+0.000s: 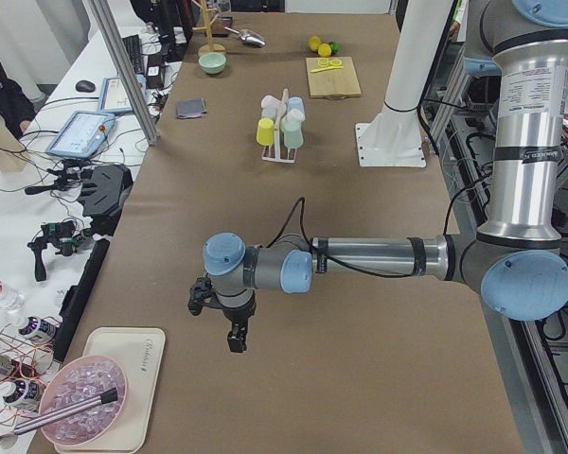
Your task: Place cup on cup holder
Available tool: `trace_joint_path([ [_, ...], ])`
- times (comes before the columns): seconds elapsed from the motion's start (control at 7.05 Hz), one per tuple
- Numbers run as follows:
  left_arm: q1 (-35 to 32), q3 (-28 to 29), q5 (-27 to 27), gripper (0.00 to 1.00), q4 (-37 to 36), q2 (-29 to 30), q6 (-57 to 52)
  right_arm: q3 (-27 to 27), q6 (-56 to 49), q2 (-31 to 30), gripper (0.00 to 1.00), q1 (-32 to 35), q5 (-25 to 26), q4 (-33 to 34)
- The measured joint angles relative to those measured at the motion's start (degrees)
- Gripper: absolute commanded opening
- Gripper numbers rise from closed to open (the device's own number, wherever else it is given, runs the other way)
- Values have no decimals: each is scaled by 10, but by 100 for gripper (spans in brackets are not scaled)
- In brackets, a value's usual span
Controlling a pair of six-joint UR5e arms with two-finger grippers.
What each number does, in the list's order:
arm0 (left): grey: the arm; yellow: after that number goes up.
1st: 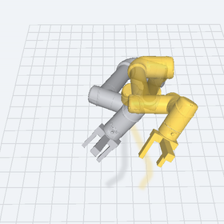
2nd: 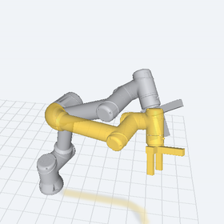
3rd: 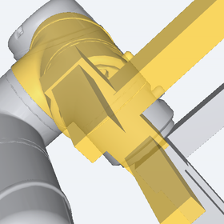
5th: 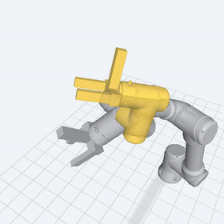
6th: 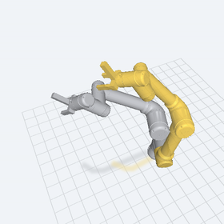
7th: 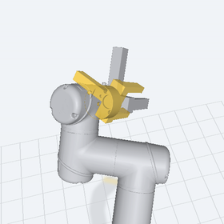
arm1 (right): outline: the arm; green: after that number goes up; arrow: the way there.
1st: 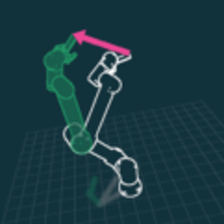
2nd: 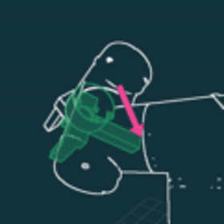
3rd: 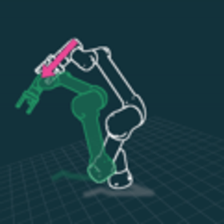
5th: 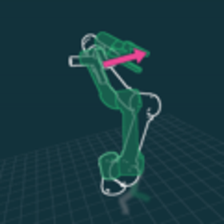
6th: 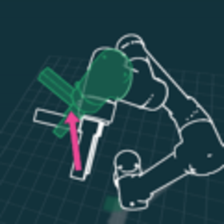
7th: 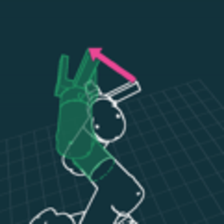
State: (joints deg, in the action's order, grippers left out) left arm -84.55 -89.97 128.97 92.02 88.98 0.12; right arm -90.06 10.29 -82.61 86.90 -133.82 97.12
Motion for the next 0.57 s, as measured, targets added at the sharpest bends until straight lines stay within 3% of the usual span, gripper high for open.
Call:
trace_joint_path([
  [0.57, 3, -82, 0, 97, -101, -27, -3, 3, 0, -6, 99, 3, 1, 0],
])
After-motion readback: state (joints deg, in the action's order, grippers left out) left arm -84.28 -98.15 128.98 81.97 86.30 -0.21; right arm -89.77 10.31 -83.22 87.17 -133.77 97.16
